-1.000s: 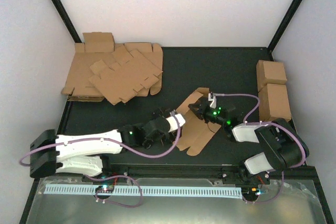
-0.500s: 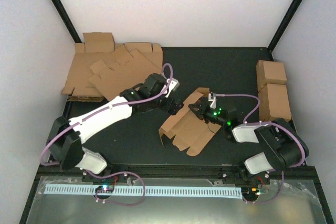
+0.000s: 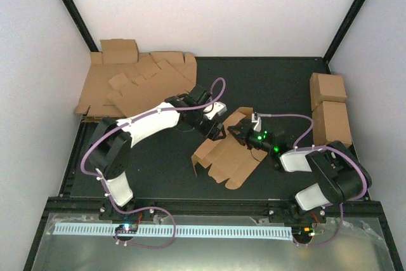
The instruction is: Fold the paper box
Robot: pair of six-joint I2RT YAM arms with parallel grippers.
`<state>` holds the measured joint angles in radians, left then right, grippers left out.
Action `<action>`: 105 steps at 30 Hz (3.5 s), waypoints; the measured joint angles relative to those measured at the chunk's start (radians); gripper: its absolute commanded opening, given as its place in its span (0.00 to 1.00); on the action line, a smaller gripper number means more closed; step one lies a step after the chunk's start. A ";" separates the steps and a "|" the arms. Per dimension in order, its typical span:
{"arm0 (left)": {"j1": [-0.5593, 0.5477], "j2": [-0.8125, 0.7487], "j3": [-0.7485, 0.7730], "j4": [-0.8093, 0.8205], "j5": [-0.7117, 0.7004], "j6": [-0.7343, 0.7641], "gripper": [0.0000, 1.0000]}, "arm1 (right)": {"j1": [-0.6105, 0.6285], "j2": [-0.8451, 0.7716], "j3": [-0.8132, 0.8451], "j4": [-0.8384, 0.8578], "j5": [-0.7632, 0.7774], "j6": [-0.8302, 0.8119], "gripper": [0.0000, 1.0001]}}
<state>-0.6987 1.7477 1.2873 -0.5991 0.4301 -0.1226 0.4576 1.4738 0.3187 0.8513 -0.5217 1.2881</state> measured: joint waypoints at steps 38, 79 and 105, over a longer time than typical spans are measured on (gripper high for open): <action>-0.088 0.013 0.016 -0.050 -0.130 0.006 0.47 | 0.000 -0.190 -0.082 -0.117 0.020 -0.109 0.55; -0.172 -0.011 0.028 -0.106 -0.386 -0.013 0.47 | -0.005 -0.221 -0.124 -0.518 0.075 -0.379 0.13; -0.193 -0.026 -0.012 -0.094 -0.404 -0.031 0.47 | -0.229 0.104 0.253 -0.708 0.024 -0.630 0.02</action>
<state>-0.8917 1.7222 1.2751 -0.6930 0.0257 -0.1532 0.2283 1.5780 0.5716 0.1436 -0.4973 0.6579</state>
